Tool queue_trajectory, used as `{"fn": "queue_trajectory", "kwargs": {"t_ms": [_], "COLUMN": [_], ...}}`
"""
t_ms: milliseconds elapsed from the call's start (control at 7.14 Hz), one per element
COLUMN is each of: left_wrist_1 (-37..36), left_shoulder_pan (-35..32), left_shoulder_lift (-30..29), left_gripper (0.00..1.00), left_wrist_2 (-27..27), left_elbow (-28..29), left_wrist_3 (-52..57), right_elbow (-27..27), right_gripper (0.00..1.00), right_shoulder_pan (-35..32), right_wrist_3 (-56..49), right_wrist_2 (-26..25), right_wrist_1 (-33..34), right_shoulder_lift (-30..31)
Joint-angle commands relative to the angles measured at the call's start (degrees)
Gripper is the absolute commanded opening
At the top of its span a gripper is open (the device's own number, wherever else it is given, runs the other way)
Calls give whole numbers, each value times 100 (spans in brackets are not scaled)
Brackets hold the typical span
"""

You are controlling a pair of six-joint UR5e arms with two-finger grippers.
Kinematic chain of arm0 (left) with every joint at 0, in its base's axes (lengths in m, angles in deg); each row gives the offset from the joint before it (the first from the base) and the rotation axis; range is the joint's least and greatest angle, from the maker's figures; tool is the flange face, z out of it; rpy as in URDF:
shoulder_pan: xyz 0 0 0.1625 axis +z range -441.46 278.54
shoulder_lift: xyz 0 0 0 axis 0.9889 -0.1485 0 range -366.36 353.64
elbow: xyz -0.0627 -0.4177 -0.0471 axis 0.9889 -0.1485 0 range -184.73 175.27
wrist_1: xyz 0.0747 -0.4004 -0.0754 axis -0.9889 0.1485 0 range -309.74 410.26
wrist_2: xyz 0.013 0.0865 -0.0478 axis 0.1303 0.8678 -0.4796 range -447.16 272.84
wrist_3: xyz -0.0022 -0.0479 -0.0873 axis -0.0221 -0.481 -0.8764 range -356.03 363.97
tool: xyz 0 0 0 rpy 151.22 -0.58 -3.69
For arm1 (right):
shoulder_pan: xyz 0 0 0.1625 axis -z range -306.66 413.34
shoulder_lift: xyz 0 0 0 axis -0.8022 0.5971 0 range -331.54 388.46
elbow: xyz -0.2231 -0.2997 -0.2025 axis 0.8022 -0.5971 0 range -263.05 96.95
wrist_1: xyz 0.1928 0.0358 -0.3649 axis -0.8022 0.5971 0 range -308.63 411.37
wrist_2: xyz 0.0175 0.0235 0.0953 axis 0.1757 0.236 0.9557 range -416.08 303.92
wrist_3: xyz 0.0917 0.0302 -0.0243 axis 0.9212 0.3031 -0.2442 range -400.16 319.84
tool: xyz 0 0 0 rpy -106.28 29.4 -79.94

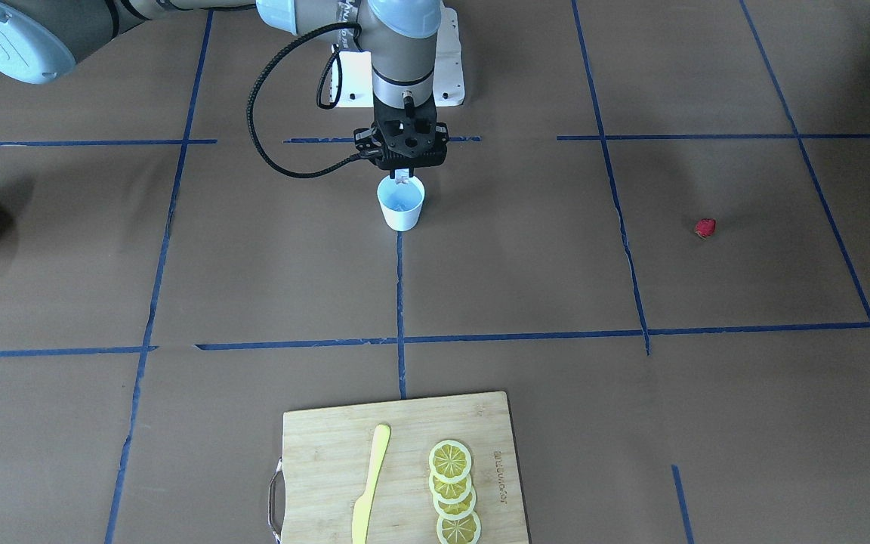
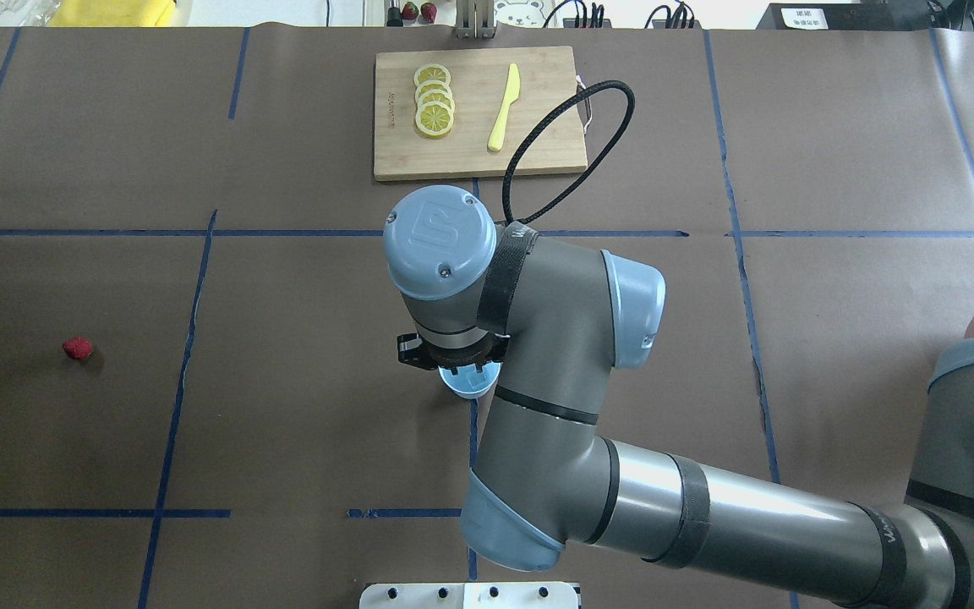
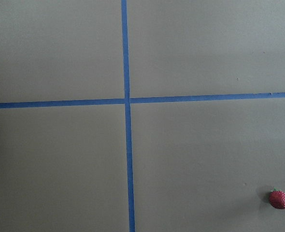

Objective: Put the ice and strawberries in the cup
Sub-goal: 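Open the right gripper to drop the ice cube into the cup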

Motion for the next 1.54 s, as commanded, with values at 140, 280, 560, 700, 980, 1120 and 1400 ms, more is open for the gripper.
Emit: {"fn": "queue_trajectory", "kwargs": {"t_ms": [140, 280, 560, 700, 980, 1120, 1400], "left_wrist_1": [9, 9, 9, 9, 9, 9, 9], "left_shoulder_pan": [0, 0, 9, 0, 0, 9, 0], "left_shoulder_lift": [0, 0, -9, -9, -9, -9, -18], "left_gripper": [100, 100, 100, 100, 100, 100, 100], "left_wrist_2": [2, 2, 2, 2, 2, -7, -7], "left_elbow": [0, 9, 18, 18, 18, 9, 9], "left_wrist_3": [0, 0, 0, 0, 0, 0, 0], "right_elbow": [-112, -112, -112, -112, -112, -112, -33], "right_gripper": [2, 11, 47, 48, 50, 50, 100], "right_shoulder_pan": [75, 75, 66, 66, 66, 66, 14], "right_wrist_3": [1, -60, -61, -60, -43, -34, 1], "right_wrist_2": [-40, -101, -102, -102, -102, -102, -102], "right_wrist_1": [-18, -18, -18, -18, -18, -18, -18], "right_shoulder_lift": [-27, -18, -27, -27, -9, -9, -44]}}
